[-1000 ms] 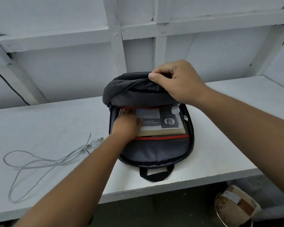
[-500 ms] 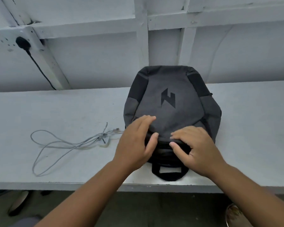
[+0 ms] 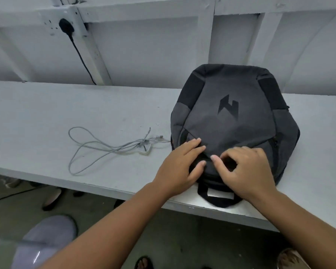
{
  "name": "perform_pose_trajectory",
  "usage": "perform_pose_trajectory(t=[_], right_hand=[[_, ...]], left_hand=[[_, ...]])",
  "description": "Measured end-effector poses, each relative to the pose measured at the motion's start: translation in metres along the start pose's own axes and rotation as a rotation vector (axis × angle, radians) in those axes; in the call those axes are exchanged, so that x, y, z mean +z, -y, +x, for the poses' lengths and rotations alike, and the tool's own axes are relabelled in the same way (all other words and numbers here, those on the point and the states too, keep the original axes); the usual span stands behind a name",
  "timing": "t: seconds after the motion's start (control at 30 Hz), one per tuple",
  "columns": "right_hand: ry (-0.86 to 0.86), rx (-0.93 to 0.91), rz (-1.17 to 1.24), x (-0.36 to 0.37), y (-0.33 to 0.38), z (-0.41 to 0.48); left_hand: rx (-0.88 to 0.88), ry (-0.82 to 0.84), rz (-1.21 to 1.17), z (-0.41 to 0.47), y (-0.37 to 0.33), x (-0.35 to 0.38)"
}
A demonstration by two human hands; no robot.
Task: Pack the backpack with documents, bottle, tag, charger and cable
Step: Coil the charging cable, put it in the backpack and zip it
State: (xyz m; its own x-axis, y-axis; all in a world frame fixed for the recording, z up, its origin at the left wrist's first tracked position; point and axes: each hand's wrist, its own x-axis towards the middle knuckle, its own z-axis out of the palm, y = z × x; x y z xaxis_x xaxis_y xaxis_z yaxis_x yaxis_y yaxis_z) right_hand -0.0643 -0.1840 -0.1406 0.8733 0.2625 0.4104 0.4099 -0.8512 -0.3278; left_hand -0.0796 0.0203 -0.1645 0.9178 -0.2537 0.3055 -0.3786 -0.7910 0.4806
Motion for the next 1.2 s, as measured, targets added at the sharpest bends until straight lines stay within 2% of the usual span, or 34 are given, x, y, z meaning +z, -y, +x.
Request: perform_pose_trajectory(t=[0.27,0.4,0.47,0.53,0.6,0.73,0.8,0.87,1.07,1.13,1.2], right_hand=[[0.01,-0.042,0.134,0.022,0.052,0.037],[0.026,-0.02,0.17,0.039,0.088,0.044],[0.033,0.01,0.198,0.047,0.105,0.046],[0.032,0.047,0.209,0.053,0.124,0.048],[0.026,0.081,0.205,0.059,0.144,0.052],[0.013,0.171,0.2,0.069,0.172,0.06],[0.025,0.209,0.191,0.071,0.181,0.062],[0.049,0.237,0.204,0.072,0.185,0.063],[0.104,0.362,0.354,0.069,0.187,0.09],[0.093,0.419,0.483,0.066,0.193,0.107],[0.034,0.399,0.515,0.06,0.201,0.125]], left_hand=[[-0.06,-0.166,0.004,-0.022,0.033,-0.043],[-0.185,-0.27,-0.074,-0.022,0.079,-0.078],[-0.275,-0.26,-0.129,-0.007,0.107,-0.098],[-0.357,-0.203,-0.139,0.013,0.132,-0.115],[-0.41,-0.064,-0.114,0.036,0.153,-0.123],[-0.395,0.273,-0.147,0.068,0.165,-0.112],[-0.386,0.333,-0.205,0.074,0.164,-0.103],[-0.389,0.303,-0.263,0.075,0.164,-0.099],[-0.351,0.047,-0.526,0.08,0.143,-0.139],[-0.301,-0.025,-0.582,0.084,0.129,-0.163],[-0.276,-0.09,-0.627,0.088,0.118,-0.186]])
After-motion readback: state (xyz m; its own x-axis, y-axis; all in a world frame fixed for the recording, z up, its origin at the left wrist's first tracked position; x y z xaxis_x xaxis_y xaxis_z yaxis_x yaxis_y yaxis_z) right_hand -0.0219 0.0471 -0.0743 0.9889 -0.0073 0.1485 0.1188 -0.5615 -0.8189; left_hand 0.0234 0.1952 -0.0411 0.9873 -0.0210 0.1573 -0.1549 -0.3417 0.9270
